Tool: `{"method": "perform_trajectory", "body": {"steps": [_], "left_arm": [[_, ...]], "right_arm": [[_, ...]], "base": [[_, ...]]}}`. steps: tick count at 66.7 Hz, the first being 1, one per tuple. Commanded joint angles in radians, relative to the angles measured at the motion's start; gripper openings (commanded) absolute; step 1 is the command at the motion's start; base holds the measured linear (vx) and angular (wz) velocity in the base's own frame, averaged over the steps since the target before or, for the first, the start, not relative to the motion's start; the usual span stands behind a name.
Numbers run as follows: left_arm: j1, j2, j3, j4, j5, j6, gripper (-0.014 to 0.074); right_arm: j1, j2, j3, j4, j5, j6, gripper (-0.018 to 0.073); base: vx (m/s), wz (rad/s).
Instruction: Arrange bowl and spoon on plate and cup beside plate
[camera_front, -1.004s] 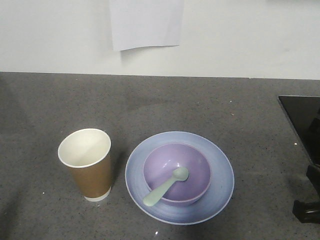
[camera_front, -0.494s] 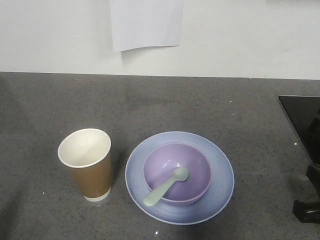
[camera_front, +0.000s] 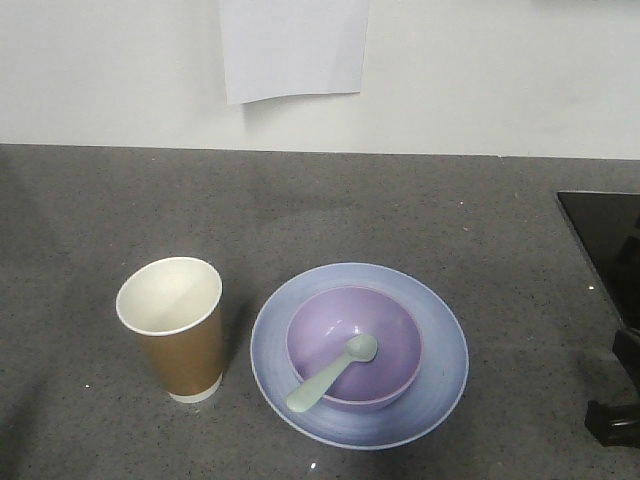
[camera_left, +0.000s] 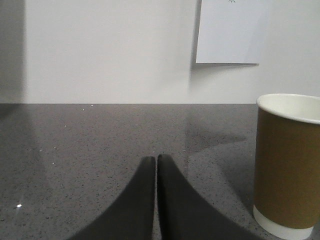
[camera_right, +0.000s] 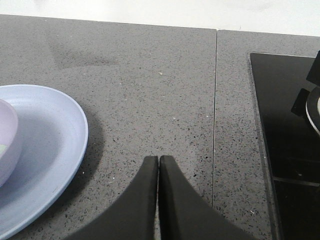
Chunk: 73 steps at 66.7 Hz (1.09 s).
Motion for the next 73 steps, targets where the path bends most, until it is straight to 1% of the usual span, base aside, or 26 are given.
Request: {"method": "perform_trajectory", "body": {"steps": [1, 5, 10, 13, 15, 18, 24, 27, 32, 35, 36, 37, 41, 45, 50, 54, 63, 66, 73], "left_arm": [[0.000, -0.015, 0.030, 0.000, -0.068, -0.014, -0.0007], [0.000, -0.015, 0.030, 0.000, -0.068, -0.014, -0.0007], [0.000, -0.015, 0.030, 0.000, -0.067, -0.014, -0.0007], [0.000, -0.015, 0.030, 0.000, -0.067, -0.014, -0.0007], [0.000, -0.015, 0.030, 0.000, -0.067, -0.014, -0.0007], [0.000, -0.015, 0.030, 0.000, -0.067, -0.014, -0.0007], [0.000, -0.015, 0.030, 0.000, -0.066, -0.014, -0.0007], [0.000, -0.015, 0.030, 0.000, -0.066, -0.014, -0.0007], [0.000, -0.015, 0.030, 0.000, -0.066, -0.014, -0.0007], [0.000, -0.015, 0.030, 0.000, -0.066, -0.014, -0.0007], [0.000, -0.015, 0.030, 0.000, -0.066, -0.014, -0.0007], [0.000, -0.015, 0.030, 0.000, -0.066, -0.014, -0.0007], [0.000, -0.015, 0.030, 0.000, -0.066, -0.014, -0.0007], [0.000, -0.015, 0.030, 0.000, -0.066, -0.014, -0.0007], [0.000, -0.015, 0.030, 0.000, -0.066, -0.014, -0.0007], [0.000, -0.015, 0.030, 0.000, -0.066, -0.014, -0.0007], [0.000, -0.015, 0.030, 0.000, -0.066, -0.014, -0.0007], [0.000, -0.015, 0.030, 0.000, -0.066, -0.014, -0.0007], [0.000, -0.015, 0.030, 0.000, -0.066, -0.014, -0.0007]], "right_arm": [[-0.004, 0.006, -0.025, -0.028, -0.054, 0.001, -0.0005], [-0.004, 0.006, -0.016, -0.018, -0.052, 0.001, -0.0005], [-0.004, 0.006, -0.012, 0.034, -0.043, -0.002, -0.0005], [-0.004, 0.006, -0.004, 0.089, -0.043, -0.002, -0.0005], [-0.004, 0.006, 0.004, 0.155, -0.042, -0.003, -0.0005], [-0.004, 0.006, 0.017, 0.196, -0.033, -0.021, -0.0005], [-0.004, -0.012, 0.052, 0.276, -0.022, -0.148, -0.0005], [-0.004, -0.027, 0.074, 0.331, -0.050, -0.233, -0.0005], [-0.011, -0.060, 0.119, 0.417, -0.149, -0.397, -0.0005], [-0.034, -0.086, 0.155, 0.490, -0.235, -0.490, -0.0005], [-0.043, -0.095, 0.167, 0.532, -0.260, -0.530, -0.0005], [-0.048, -0.105, 0.172, 0.547, -0.272, -0.542, -0.0005], [-0.100, -0.149, 0.226, 0.670, -0.379, -0.626, -0.0005], [-0.137, -0.197, 0.272, 0.738, -0.466, -0.671, -0.0005], [-0.170, -0.262, 0.318, 0.755, -0.544, -0.711, -0.0005], [-0.183, -0.312, 0.344, 0.749, -0.557, -0.711, -0.0005], [-0.207, -0.428, 0.377, 0.745, -0.492, -0.711, -0.0005], [-0.216, -0.462, 0.378, 0.737, -0.449, -0.710, -0.0005], [-0.259, -0.543, 0.377, 0.726, -0.395, -0.710, -0.0005]], "base": [[0.00, 0.00], [0.00, 0.00], [0.00, 0.00], [0.00, 0.00], [0.00, 0.00], [0.00, 0.00], [0.00, 0.00], [0.00, 0.00], [0.00, 0.00], [0.00, 0.00], [0.00, 0.00], [0.00, 0.00], [0.00, 0.00], [0.00, 0.00], [0.00, 0.00], [0.00, 0.00], [0.00, 0.00], [0.00, 0.00], [0.00, 0.00]]}}
